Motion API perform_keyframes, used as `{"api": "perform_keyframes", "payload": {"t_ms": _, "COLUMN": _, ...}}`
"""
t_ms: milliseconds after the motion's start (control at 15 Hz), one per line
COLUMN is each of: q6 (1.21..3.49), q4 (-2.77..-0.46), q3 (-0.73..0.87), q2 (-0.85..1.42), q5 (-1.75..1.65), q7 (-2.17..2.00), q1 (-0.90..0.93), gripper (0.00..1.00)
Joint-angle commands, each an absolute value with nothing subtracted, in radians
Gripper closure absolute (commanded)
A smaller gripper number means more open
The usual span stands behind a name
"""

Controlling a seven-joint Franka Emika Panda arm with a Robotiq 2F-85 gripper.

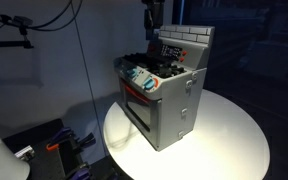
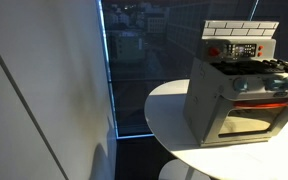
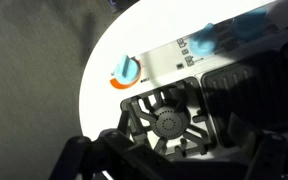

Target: Press the top right orange button on the stove

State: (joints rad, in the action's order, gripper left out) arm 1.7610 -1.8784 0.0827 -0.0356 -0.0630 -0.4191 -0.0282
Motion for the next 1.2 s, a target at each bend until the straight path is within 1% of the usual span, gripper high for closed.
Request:
{"api": "perform_keyframes", "payload": {"t_ms": 0, "q6": 1.748, "q4": -1.97, "q3": 0.071, "q2": -0.156, "q5": -0.042, "q7": -0.316, "q1": -0.04, "gripper": 0.0}}
{"api": "perform_keyframes", "payload": {"t_ms": 733, "q6": 1.738, "q4": -2.147, "q3": 0.076, "q2": -0.411, "q5": 0.0, "q7": -0.162, "q1": -0.051, "gripper": 0.0}}
{"api": "perform_keyframes", "payload": {"t_ms": 1000, "q6": 1.71, "q4": -2.166, "q3": 0.077, "q2": -0.458, "q5": 0.001, "q7": -0.157, "q1": -0.061, "gripper": 0.0}}
{"api": "perform_keyframes", "payload": {"t_ms": 1133, "q6": 1.723, "q4": -2.149, "q3": 0.064, "q2": -0.431, "q5": -0.014, "q7": -0.182, "q1": -0.065, "gripper": 0.0}}
